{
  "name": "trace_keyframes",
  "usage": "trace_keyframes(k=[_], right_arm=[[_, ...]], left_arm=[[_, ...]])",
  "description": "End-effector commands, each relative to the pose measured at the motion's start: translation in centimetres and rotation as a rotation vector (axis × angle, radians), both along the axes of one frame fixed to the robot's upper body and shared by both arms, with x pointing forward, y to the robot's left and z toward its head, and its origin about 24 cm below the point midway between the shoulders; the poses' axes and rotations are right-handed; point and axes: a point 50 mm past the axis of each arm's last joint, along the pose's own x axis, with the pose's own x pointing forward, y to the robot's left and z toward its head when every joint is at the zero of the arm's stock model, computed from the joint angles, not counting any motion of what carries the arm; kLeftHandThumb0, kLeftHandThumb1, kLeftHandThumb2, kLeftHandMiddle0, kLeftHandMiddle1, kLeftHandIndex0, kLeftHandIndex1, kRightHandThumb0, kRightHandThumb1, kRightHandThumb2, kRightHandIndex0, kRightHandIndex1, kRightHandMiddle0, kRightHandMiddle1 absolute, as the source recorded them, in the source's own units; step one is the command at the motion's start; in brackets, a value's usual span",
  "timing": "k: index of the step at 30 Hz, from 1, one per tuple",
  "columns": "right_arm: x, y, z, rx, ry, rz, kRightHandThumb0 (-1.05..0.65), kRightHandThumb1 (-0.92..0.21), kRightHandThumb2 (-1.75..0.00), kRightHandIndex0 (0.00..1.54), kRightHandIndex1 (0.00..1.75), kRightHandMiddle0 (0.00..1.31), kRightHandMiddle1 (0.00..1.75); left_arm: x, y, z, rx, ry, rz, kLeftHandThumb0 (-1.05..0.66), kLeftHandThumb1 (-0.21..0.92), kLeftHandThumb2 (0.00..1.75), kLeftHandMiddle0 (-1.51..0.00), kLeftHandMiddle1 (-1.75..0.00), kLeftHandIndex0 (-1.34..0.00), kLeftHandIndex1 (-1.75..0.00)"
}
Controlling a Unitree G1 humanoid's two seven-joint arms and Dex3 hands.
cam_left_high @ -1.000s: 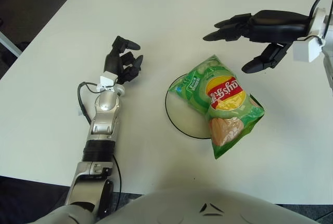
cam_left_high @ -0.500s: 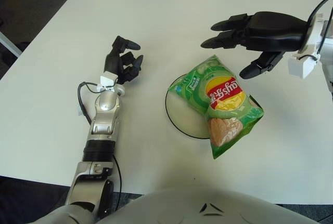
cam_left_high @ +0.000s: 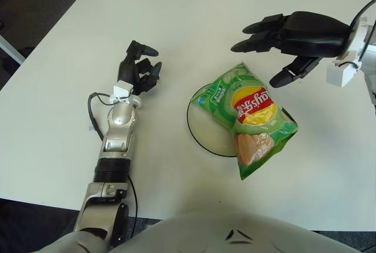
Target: Put the snack into the plate.
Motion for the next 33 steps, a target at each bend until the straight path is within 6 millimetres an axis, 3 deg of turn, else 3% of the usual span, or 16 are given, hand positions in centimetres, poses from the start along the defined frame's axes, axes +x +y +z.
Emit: trace_keyframes(k=[1,8,15,22,30,33], right_arm=[[0.4,-1.2,-0.8,0.092,-0.001,-0.088,-0.21,-0.92,-0.44,0.49,0.03,0.49,0.04],[1.6,-2.5,-2.3,0.275,0.076,-0.19,-0.32,-0.92,-0.46,0.56,0.04,0.54,0.05],[3.2,-4.1,-5.1,0.64,0.202,-0.35,-0.38,-0.92,-0.38,0.66,0.03,0.59,0.05],[4.5,-6.2,-7.1,1.037,0.357,-0.294,-0.35,-0.92,-0.24,0.78,0.05,0.66,0.07],[4.1,-6.8,-9.1,1.388,0.554,-0.282,-0.3,-0.92,-0.2,0.88,0.08,0.76,0.12],[3.8,-6.8,-9.8,1.449,0.582,-0.303,-0.34,-0.92,-0.28,0.93,0.09,0.52,1.06]], left_arm=[[-1.7,-0.2,-4.4,-0.035,0.164,0.022,-0.35,0.92,0.37,-0.88,-1.75,-0.36,-1.59],[-1.6,-0.2,-4.4,-0.034,0.166,0.022,-0.35,0.92,0.37,-0.88,-1.75,-0.36,-1.59],[-1.7,-0.1,-4.4,-0.033,0.166,0.023,-0.35,0.92,0.37,-0.88,-1.75,-0.36,-1.59],[-1.7,0.1,-4.4,-0.031,0.166,0.023,-0.35,0.92,0.37,-0.88,-1.75,-0.36,-1.59],[-1.7,0.3,-4.4,-0.031,0.167,0.024,-0.35,0.92,0.37,-0.88,-1.75,-0.36,-1.59],[-1.6,0.3,-4.4,-0.031,0.168,0.023,-0.35,0.92,0.37,-0.89,-1.75,-0.36,-1.59]])
